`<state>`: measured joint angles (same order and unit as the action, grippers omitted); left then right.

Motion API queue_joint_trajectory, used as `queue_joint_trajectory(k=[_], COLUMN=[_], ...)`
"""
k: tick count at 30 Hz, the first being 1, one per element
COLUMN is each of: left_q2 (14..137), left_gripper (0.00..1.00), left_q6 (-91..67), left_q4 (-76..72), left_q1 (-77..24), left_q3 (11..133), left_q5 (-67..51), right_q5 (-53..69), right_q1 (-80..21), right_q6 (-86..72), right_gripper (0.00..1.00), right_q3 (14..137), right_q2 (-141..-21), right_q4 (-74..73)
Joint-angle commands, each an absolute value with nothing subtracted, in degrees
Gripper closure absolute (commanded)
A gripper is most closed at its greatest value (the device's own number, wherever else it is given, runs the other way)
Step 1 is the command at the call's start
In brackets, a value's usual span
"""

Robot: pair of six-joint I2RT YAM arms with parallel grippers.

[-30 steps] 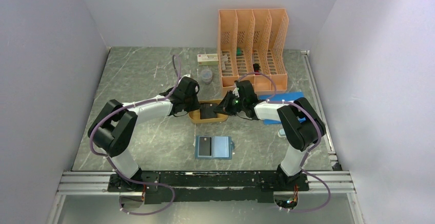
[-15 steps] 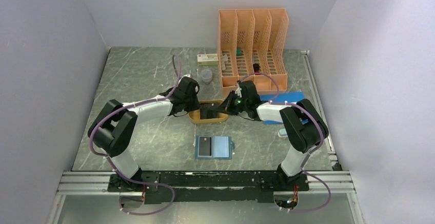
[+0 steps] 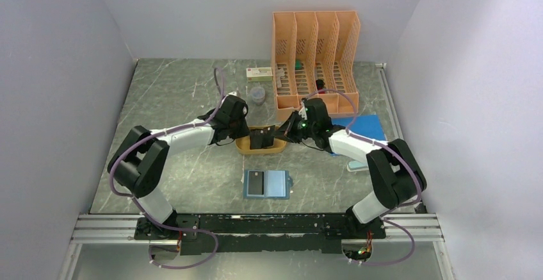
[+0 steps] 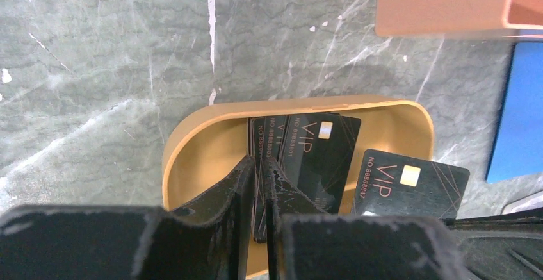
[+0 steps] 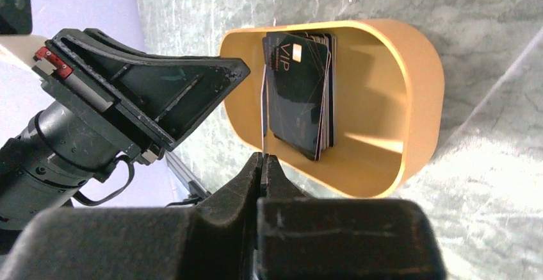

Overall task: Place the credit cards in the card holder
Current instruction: Pick up the credit card from the storage box, then turn over the card slot in the card holder.

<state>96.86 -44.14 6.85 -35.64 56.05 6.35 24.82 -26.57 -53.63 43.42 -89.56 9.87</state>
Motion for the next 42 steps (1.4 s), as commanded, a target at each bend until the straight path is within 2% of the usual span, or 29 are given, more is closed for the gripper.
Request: queue_joint_trajectory(k=[1,5,9,13,15,16,21,26,36,42], left_q2=[93.24,89.92,84.61,77.71,74.48,73.05,68.74,73.17,86.79,89.52], left_gripper=[0.83,0.8,0.67,0.53,0.41,0.39,0.4,0.42,0.45,0.46], left_q6=[-43.9,-43.48,-42.65,-40.73,-39.93,-39.82,-42.39,-43.4,-43.76,-44.55], left_q4=[7.44,9.15,11.61,12.7,14.19,14.72,10.94,7.81,8.75,9.85], left_q1=[-35.07,-35.07,-35.28,-38.56,-44.71,-47.86,-58.62,-64.77,-66.36,-66.36], left_q3=[56.52,57.41,57.16,53.63,52.01,51.17,44.15,42.73,49.26,49.76], left_q5=[7.43,7.95,8.75,7.44,10.06,11.38,10.08,11.18,13.64,16.04], right_q5=[23.68,24.87,26.8,24.29,21.37,20.7,19.93,21.84,20.98,19.71], right_q1=[-26.15,-25.62,-25.1,-25.62,-26.22,-26.27,-26.83,-28.56,-33.93,-34.7], right_q6=[-56.99,-63.25,-66.61,-54.67,-47.84,-45.53,-42.85,-46.92,-47.56,-47.23], right_gripper=[1.0,1.0,1.0,1.0,1.0,1.0,1.0,1.0,1.0,1.0], right_q3=[46.13,46.06,44.25,46.98,46.96,45.65,36.34,27.72,26.48,28.01], right_q2=[-87.29,-84.47,-78.33,-71.67,-68.11,-66.38,-55.83,-47.45,-45.77,-41.51], right_q4=[0.51,-6.07,-8.68,-18.25,-23.75,-26.15,-33.05,-31.91,-30.36,-28.75])
